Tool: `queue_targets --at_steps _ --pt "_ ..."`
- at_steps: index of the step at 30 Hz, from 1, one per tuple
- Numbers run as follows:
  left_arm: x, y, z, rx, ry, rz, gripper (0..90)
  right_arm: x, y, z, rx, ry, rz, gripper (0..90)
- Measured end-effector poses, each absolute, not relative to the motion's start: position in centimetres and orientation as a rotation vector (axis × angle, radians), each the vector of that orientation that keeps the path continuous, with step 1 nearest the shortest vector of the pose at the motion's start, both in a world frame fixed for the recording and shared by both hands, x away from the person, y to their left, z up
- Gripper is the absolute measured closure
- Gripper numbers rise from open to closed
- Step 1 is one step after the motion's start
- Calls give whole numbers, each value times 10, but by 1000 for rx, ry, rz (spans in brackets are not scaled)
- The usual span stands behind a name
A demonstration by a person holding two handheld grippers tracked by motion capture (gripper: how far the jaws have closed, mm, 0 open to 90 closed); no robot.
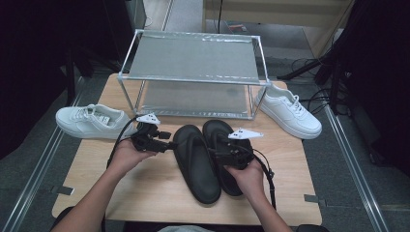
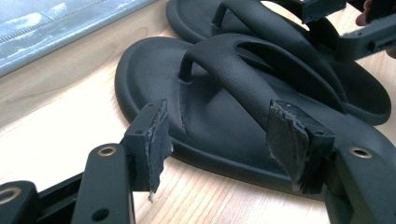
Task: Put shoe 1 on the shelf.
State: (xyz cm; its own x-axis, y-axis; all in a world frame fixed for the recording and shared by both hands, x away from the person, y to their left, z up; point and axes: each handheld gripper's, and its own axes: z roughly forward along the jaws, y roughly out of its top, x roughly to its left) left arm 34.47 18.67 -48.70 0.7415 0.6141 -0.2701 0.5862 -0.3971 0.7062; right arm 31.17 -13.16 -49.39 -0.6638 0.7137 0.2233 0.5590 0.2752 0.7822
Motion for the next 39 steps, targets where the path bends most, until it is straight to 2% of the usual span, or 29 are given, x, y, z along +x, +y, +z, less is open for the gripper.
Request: queue_targets --at_steps 17,29,32,39 --pt "350 184 -486 2094 901 33 392 306 -116 -510 1200 2366 1262 338" --pt "351 183 -487 2097 899 27 392 306 -104 -524 1186 2364 1189 374" --pt "351 184 -487 2098 899 28 392 305 -102 -527 1163 2353 1155 418" --pt "351 184 -487 2098 903 29 392 303 -102 -528 1145 2349 1146 439"
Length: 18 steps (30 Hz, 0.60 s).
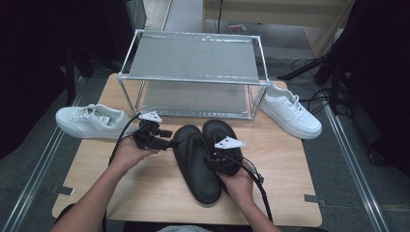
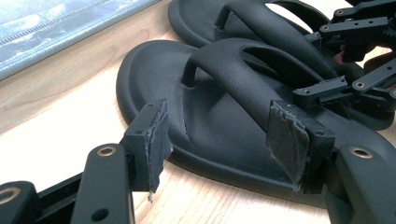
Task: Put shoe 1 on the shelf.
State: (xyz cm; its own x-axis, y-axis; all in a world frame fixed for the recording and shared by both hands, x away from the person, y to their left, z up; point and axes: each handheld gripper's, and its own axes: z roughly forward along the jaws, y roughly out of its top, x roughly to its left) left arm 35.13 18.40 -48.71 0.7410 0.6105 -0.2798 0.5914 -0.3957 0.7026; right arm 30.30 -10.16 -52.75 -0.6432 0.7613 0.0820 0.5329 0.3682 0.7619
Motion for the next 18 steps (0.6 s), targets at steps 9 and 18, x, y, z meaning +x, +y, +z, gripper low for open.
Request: queue_targets --at_steps 9,18 --pt "353 188 -486 2078 914 29 392 299 -99 -526 1136 2336 1149 557" --pt "355 197 -484 2052 932 39 392 299 -103 -525 1187 2315 1146 686"
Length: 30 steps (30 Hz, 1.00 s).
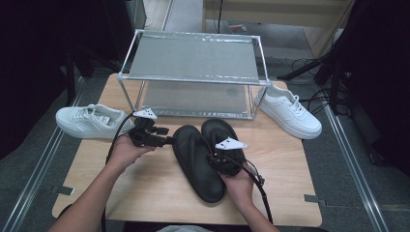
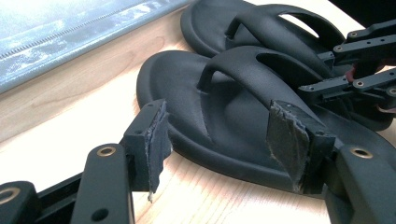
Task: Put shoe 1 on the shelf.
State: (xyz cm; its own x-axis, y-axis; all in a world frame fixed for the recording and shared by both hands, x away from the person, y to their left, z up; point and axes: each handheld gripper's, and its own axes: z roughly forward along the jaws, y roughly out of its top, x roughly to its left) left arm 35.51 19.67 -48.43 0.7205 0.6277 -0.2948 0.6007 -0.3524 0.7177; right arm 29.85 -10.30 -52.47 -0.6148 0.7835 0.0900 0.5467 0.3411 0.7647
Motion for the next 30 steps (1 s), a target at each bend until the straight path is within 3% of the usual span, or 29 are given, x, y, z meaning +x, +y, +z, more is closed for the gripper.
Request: queue_targets --at_steps 5,30 --pt "355 197 -484 2052 924 38 392 302 -108 -523 1200 2339 1176 751" --pt "336 223 -486 2036 985 109 383 325 -112 -501 1173 2303 1224 750"
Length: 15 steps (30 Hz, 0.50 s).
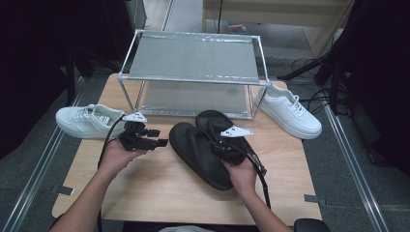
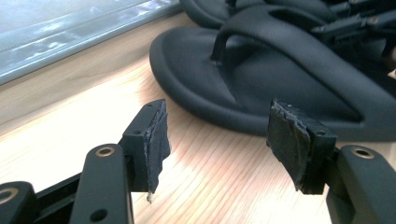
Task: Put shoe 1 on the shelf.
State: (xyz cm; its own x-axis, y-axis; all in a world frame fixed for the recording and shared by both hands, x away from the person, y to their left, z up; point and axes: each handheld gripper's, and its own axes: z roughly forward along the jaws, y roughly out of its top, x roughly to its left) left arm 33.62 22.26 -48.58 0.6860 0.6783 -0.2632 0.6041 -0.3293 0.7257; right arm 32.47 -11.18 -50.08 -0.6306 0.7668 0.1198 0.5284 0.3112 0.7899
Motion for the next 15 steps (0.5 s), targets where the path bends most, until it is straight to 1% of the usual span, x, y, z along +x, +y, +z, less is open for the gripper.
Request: queue_targets --at_steps 8,10,12,13,14,15 --pt "325 234 -487 2017 1022 123 381 346 -101 -498 1134 2310 1231 750" --pt "321 236 -488 2003 1028 116 381 349 -100 -497 1133 2306 1237 750" --pt "319 237 -489 1980 1032 83 378 361 -97 -495 1139 2298 1254 750" --pt "318 237 -488 1966 1034 69 378 361 -97 -495 1139 2298 1254 750" --pt "316 237 -488 1954 1033 71 376 374 -93 -494 1143 2290 1257 749" --pt "316 237 -488 1957 1030 71 376 374 -93 -494 1143 2290 1257 749"
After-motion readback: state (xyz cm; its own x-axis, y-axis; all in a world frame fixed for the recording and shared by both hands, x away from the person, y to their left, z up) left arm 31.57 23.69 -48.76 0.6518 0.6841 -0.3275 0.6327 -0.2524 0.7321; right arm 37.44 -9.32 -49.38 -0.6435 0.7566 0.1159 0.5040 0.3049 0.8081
